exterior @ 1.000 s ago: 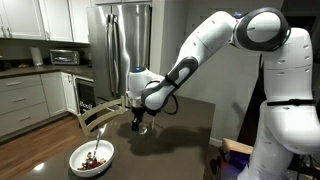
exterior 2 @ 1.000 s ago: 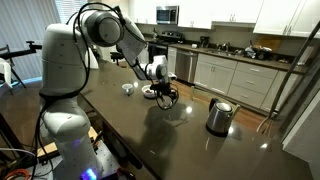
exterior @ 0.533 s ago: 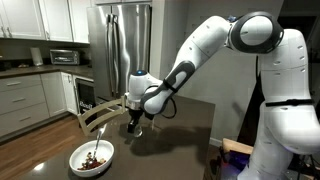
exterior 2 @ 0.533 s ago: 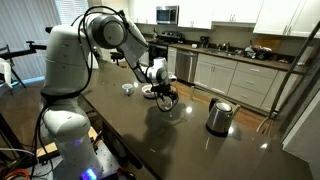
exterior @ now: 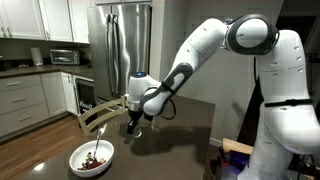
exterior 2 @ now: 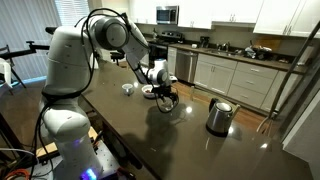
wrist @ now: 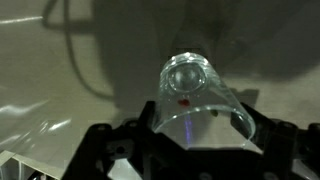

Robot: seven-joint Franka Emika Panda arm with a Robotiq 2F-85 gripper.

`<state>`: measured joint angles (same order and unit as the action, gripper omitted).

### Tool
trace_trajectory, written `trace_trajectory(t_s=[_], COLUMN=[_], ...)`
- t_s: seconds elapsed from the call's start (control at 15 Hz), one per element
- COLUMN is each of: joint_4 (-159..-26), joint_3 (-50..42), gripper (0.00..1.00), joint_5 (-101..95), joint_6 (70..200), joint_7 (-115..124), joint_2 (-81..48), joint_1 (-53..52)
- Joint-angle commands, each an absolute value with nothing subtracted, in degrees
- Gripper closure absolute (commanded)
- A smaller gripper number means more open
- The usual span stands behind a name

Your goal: Pour the contents in the cup into the bowl

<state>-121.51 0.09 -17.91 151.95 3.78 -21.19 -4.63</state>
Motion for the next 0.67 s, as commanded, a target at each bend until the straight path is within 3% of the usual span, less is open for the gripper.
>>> trace_trajectory(t_s=[0.0, 0.33, 0.53, 0.6], joint_4=[-120.85, -120.81, -120.79, -120.78], joint_3=[-0.02, -0.29, -0.41, -0.45], gripper=[0.44, 0.45, 0.05, 0.04], joint_5=[-16.07, -16.18, -16.29, -16.34], joint_6=[152.77, 152.32, 152.18, 152.17], joint_7=[1.35, 1.52, 1.65, 1.69], joint_2=[-21.82, -21.80, -21.86, -21.86], joint_1=[-4.12, -4.21, -4.29, -4.31])
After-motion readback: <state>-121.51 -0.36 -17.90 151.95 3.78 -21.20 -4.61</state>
